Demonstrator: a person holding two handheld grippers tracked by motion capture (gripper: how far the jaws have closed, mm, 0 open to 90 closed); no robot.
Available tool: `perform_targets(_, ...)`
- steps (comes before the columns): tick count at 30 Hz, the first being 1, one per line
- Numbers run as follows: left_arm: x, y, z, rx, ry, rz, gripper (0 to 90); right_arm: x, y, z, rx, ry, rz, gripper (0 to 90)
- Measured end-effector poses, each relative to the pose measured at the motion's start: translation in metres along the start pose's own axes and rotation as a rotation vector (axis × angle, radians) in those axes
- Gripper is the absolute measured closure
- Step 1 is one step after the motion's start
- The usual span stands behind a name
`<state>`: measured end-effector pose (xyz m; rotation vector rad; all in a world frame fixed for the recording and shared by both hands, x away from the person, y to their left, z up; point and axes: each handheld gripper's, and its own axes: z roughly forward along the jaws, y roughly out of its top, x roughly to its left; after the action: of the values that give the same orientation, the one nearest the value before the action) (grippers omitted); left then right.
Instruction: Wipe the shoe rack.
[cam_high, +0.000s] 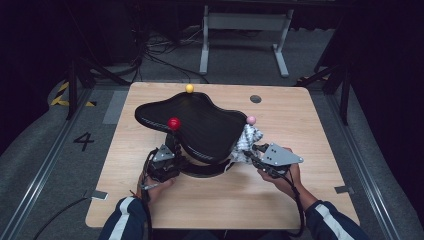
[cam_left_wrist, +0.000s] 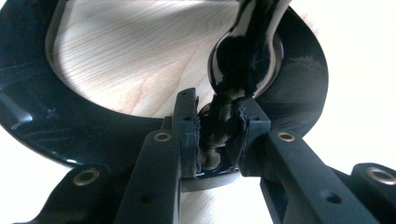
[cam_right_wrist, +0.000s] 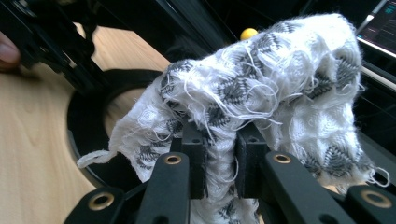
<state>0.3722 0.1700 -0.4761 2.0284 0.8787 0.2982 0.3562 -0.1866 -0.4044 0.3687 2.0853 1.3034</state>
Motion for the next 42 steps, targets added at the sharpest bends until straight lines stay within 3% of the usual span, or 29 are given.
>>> perform_targets(10,0.0,0.0,0.0,-0.004,0.001,0.011,74.3,0.016,0.022,-0.011,-0.055,0.056,-0.055,77.7)
perform_targets(13,0.0,0.0,0.0,-0.003,0.001,0.012,74.3,0.017,0.023,-0.012,-0.057,0.052,-0.08,77.6)
perform_targets(15,0.0,0.0,0.001,-0.008,0.002,0.012,74.3,0.015,0.022,-0.011,-0.052,0.049,-0.07,77.6)
perform_targets(22,0.001,0.0,0.001,-0.004,-0.002,0.017,74.3,-0.014,-0.007,0.005,0.045,-0.005,0.063,76.9)
perform_targets(25,0.001,0.0,0.001,-0.007,-0.009,0.019,74.3,-0.022,-0.017,0.011,0.083,-0.049,0.057,77.3)
perform_targets(26,0.001,0.0,0.001,-0.009,-0.011,0.016,74.3,-0.027,-0.022,0.013,0.095,-0.048,0.096,77.5)
perform_targets(31,0.001,-0.001,0.001,-0.008,-0.027,-0.01,74.3,-0.044,-0.041,0.021,0.164,-0.068,0.149,77.6)
perform_targets(32,0.001,-0.001,0.002,-0.01,-0.026,-0.01,74.3,-0.046,-0.045,0.023,0.186,-0.084,0.129,77.7)
perform_targets(35,0.003,-0.001,0.002,-0.012,-0.03,0.004,74.3,-0.052,-0.052,0.027,0.207,-0.094,0.147,77.6)
perform_targets(37,0.003,-0.001,0.002,-0.013,-0.031,-0.002,74.3,-0.053,-0.055,0.031,0.228,-0.114,0.128,77.6)
perform_targets(42,0.001,-0.001,0.002,-0.011,-0.021,-0.005,74.3,-0.055,-0.053,0.033,0.195,-0.091,0.116,77.5)
